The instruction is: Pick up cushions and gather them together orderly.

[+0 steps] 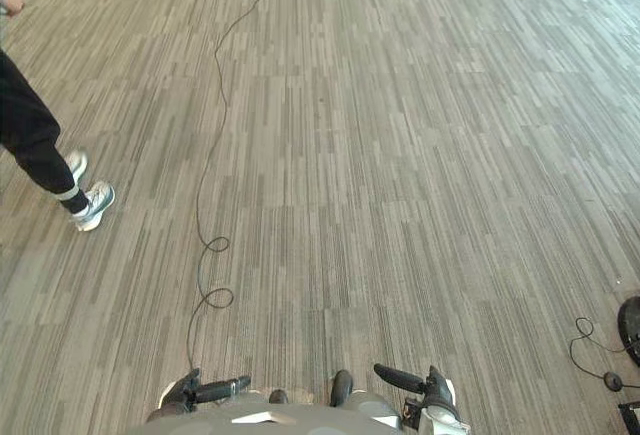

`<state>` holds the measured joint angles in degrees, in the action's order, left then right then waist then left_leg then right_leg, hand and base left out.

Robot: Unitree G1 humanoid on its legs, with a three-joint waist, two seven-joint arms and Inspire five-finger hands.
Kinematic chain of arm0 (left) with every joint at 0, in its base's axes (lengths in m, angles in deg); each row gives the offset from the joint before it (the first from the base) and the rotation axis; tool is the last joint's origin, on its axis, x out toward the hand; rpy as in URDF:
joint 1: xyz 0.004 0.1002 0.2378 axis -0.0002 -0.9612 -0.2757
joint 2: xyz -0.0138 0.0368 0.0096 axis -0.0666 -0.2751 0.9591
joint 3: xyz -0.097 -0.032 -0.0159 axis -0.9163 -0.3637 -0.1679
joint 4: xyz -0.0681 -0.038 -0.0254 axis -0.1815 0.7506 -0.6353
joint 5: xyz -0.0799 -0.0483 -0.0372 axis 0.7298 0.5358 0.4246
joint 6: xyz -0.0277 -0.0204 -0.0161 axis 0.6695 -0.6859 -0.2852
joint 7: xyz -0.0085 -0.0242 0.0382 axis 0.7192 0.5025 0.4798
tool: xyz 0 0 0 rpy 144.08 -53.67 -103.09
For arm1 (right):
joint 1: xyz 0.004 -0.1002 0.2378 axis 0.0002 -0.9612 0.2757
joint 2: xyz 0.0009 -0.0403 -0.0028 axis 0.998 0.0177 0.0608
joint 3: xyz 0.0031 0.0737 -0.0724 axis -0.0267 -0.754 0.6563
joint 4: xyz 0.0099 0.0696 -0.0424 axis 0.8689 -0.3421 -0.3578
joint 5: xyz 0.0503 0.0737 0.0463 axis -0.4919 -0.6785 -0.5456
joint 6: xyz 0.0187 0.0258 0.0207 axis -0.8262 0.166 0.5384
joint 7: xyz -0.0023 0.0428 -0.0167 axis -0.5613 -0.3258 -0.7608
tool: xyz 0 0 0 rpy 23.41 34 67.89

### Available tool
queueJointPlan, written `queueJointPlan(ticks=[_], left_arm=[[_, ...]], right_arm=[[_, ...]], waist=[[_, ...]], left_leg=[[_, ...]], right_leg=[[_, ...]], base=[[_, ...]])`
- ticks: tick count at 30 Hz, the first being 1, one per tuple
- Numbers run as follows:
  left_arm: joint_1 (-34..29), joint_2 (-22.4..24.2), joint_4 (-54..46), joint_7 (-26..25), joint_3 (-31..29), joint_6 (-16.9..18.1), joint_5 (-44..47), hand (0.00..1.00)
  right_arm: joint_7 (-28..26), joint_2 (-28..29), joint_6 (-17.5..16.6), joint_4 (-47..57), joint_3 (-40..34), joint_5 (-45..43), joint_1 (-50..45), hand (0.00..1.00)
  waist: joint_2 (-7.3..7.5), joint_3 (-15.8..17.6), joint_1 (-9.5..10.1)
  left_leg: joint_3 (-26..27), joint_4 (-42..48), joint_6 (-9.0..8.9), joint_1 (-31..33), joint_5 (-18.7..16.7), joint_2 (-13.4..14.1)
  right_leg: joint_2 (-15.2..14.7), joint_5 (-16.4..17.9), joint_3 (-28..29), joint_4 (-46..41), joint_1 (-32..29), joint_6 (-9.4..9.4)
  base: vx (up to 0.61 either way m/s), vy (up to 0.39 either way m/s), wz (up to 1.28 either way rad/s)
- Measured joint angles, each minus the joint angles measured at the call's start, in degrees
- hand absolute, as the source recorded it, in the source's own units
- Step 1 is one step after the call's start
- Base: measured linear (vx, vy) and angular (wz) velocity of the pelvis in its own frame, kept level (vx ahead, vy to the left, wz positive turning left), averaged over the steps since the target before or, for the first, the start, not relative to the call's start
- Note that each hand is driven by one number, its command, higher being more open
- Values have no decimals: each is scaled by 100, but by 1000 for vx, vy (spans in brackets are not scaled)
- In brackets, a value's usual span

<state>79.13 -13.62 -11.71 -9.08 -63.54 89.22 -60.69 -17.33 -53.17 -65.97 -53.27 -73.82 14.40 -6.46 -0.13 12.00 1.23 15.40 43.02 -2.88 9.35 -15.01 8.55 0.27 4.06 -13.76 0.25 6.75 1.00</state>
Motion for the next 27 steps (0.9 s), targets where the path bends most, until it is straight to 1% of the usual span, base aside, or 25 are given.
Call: queueJointPlan(ticks=[1,2,3,5,6,8,9,10,11,12,13,14,15,16,17,18,19,20,21,22,23,24,25,26,27], left_arm=[[7,10,-13,0,-1,17,2,100],[9,24,-61,0,0,36,71,100],[17,28,-107,4,2,45,172,100],[84,42,-114,33,-41,72,295,100],[89,46,-130,32,-45,76,352,100],[107,50,-112,22,-57,76,404,100],[124,69,-105,18,-90,78,405,100],[121,111,-84,11,-152,82,404,100],[124,126,-67,10,-167,83,405,100],[156,99,-72,5,-202,132,405,100],[205,83,-63,-3,-244,140,402,100],[213,75,-43,-4,-246,132,396,100],[219,47,44,-13,-229,105,396,100],[203,22,98,-26,-217,67,396,100],[189,-27,164,-37,-203,27,396,100],[168,-81,178,-49,-183,4,396,100],[169,-82,177,-49,-183,4,396,100],[161,-81,178,-73,-167,-15,396,100],[152,-55,184,-89,-123,-55,399,100],[164,-51,191,-94,-41,-56,400,100],[188,-37,194,-90,26,-55,403,100],[252,23,195,-80,27,-52,404,100],[271,41,197,-78,27,-50,405,100],[308,66,226,-69,27,-46,404,100],[349,82,257,-63,43,-50,401,100]], right_arm=[[12,-10,0,15,1,0,-19,100],[61,-27,3,13,-1,-3,-35,100],[77,-36,3,9,-1,-3,-25,100],[99,-44,10,10,-5,-5,-27,100],[127,-44,30,6,-7,-7,-27,100],[152,-54,39,2,-7,-8,-26,100],[162,-66,50,0,-7,-11,-25,100],[184,-73,64,-27,-7,-11,-22,100],[185,-74,69,-52,-7,-12,5,100],[149,-58,78,-84,-25,-7,19,100],[133,1,78,-60,-120,2,13,100],[124,29,78,-38,-183,2,6,100],[105,48,64,-35,-247,2,6,100],[95,56,54,-36,-242,3,-4,100],[83,101,30,-33,-241,6,-20,100],[67,153,7,-12,-235,9,-19,100],[67,153,7,-10,-235,9,-19,100],[47,155,-12,50,-237,8,-18,100],[50,123,-44,144,-235,8,-18,100],[52,86,-65,186,-216,10,-4,100],[52,42,-74,198,-211,10,3,100],[51,-13,-93,193,-210,3,22,100],[50,-14,-113,197,-218,-6,31,100],[60,1,-150,255,-215,-5,85,100],[59,26,-140,237,-206,4,184,100]], waist=[[-20,8,17],[-51,3,33],[-68,4,46],[-69,12,135],[-58,14,154],[-57,17,157],[-74,40,170],[-96,14,190],[-91,13,203],[-11,9,200],[53,-9,210],[69,-16,215],[108,-37,248],[152,-62,253],[215,-96,249],[308,-119,250],[309,-119,250],[305,-78,238],[229,-36,178],[167,-3,128],[109,38,94],[24,87,51],[-4,103,21],[-29,114,-72],[-2,124,-163]], left_leg=[[-9,190,16,91,-54,57],[-11,407,25,326,-131,184],[-15,306,30,509,-134,239],[-4,-528,22,808,-91,192],[-6,-1291,-37,901,121,66],[-41,-2190,-124,970,521,-92],[-41,-2662,-137,975,876,-133],[-15,-2691,-80,909,1412,-222],[-2,-2605,55,913,1489,-285],[42,-2059,434,1088,1043,-357],[61,-1737,540,1110,673,-435],[72,-1656,562,1051,564,-462],[136,-1619,626,786,326,-512],[150,-1642,676,587,231,-572],[160,-1684,686,368,113,-650],[164,-1732,706,-29,-118,-760],[163,-1734,708,-37,-122,-761],[155,-1894,716,-481,-282,-796],[121,-2208,680,-987,-334,-795],[92,-2459,666,-1315,-323,-780],[75,-2650,659,-1592,-318,-735],[47,-2883,657,-1905,-317,-642],[27,-2971,653,-2010,-315,-606],[-56,-3191,634,-2179,-304,-526],[-125,-3428,610,-2397,-291,-492]], right_leg=[[1,56,15,-56,28,-2],[-8,155,51,-151,63,-5],[-28,200,100,-156,102,-30],[-166,269,232,-138,139,-89],[-323,337,312,-129,140,-198],[-521,430,409,-126,168,-347],[-639,517,469,-114,233,-487],[-776,633,537,-121,297,-653],[-853,697,554,-133,337,-680],[-982,795,596,-418,323,-648],[-1123,857,666,-975,173,-750],[-1175,875,710,-1319,94,-782],[-1279,870,917,-2411,-234,-861],[-1323,779,1022,-3202,-461,-1028],[-1346,629,1113,-4102,-716,-1207],[-1422,395,996,-5518,-1168,-1119],[-1424,396,982,-5534,-1175,-1116],[-1503,604,562,-6325,-1468,-693],[-1491,834,131,-6542,-1764,-413],[-1439,983,-170,-6395,-1963,-260],[-1363,1095,-414,-6080,-2130,-148],[-1187,1143,-721,-5346,-2388,-87],[-1104,1136,-817,-4950,-2509,-92],[-900,1004,-907,-3988,-2760,-139],[-683,607,-829,-2857,-2897,-244]], base=[[16,9,-13],[38,34,-15],[88,84,-29],[147,144,-34],[234,240,-28],[279,295,-27],[352,361,-31],[388,381,-28],[454,364,-20],[576,400,-3],[479,315,3],[563,361,0],[385,223,-10],[581,296,-9],[500,170,-2],[502,135,2],[404,76,-8],[476,67,-7],[561,55,1],[558,31,13],[480,-30,22],[395,-49,21],[498,-79,34],[642,-156,48],[655,-193,60]])
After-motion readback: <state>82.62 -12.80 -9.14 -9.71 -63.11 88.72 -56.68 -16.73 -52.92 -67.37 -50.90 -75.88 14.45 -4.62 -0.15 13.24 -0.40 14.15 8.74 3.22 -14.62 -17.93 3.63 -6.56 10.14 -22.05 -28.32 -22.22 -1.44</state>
